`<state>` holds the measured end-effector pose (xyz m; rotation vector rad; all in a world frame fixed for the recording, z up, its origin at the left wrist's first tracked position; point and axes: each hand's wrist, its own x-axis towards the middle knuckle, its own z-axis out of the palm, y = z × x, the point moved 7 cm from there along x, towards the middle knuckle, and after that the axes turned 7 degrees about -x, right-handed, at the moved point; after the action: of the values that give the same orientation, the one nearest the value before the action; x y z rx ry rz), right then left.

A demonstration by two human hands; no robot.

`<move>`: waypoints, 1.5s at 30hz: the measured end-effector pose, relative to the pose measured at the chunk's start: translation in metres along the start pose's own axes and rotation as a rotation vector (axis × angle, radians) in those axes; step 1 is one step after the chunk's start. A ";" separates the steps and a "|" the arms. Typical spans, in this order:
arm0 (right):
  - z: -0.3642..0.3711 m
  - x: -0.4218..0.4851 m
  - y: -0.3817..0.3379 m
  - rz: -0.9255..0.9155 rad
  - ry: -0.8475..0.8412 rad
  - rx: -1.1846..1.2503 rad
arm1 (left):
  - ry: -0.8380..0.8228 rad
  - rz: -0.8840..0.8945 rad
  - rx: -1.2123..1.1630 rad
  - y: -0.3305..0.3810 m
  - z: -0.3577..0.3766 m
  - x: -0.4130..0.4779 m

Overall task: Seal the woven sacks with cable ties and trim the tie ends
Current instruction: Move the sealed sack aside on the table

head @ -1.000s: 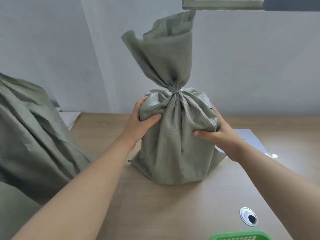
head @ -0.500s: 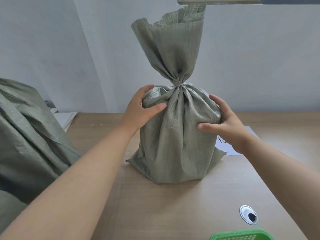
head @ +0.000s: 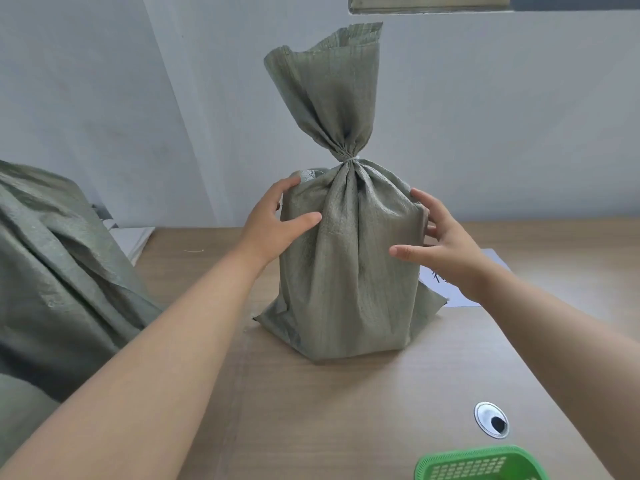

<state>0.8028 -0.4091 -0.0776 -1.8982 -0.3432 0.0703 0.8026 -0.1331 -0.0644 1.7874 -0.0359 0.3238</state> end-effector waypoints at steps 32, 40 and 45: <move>-0.021 -0.012 0.012 -0.003 0.360 -0.236 | -0.123 0.068 -0.025 0.008 0.007 -0.019; -0.024 -0.024 0.016 -0.025 0.402 -0.252 | -0.184 0.131 -0.102 0.006 0.005 -0.028; -0.035 -0.019 0.004 -0.057 0.442 -0.299 | -0.092 0.182 -0.187 0.018 -0.013 -0.024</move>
<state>0.7934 -0.4473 -0.0713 -2.1296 -0.1075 -0.4549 0.7730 -0.1287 -0.0500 1.6149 -0.2868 0.3557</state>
